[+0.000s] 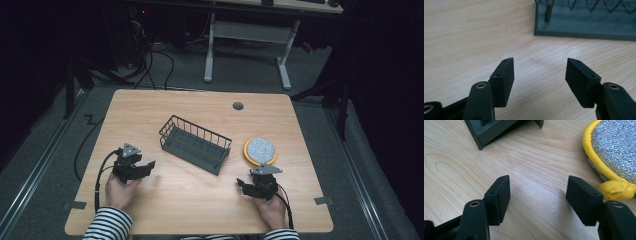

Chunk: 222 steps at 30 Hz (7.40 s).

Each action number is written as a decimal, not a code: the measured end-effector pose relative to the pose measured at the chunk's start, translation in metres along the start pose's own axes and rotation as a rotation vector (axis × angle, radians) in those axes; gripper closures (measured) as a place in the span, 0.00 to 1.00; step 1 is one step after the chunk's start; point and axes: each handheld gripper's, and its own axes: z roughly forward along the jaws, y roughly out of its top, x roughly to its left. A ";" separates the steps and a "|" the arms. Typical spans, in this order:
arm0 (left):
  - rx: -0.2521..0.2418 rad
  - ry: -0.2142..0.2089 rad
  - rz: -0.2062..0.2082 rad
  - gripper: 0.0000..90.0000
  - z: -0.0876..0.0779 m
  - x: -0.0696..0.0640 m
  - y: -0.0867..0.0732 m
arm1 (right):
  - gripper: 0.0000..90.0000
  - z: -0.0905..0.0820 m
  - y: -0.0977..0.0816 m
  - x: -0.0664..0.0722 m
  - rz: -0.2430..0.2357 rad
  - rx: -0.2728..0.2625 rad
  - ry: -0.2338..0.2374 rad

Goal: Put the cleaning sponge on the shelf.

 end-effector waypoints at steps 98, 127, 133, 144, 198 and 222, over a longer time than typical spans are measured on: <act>0.059 -0.149 0.011 0.95 0.053 -0.005 0.099 | 0.38 -0.002 -0.002 -0.002 0.014 0.001 -0.019; 0.023 -0.148 -0.007 0.58 0.039 -0.015 0.093 | 0.38 -0.002 -0.002 -0.001 0.001 0.002 -0.009; -0.023 -0.110 -0.019 0.38 0.027 -0.010 0.090 | 0.38 -0.002 -0.002 -0.001 0.001 0.002 -0.009; -0.081 -0.087 -0.034 0.36 0.002 0.000 0.074 | 0.38 -0.002 -0.002 -0.001 0.001 0.002 -0.009; -0.015 0.066 -0.012 0.33 0.025 -0.028 -0.046 | 0.48 -0.018 0.001 -0.003 0.096 -0.020 -0.023; -0.013 0.072 -0.013 0.32 0.024 -0.030 -0.047 | 0.51 -0.045 0.070 -0.106 0.211 0.014 -0.113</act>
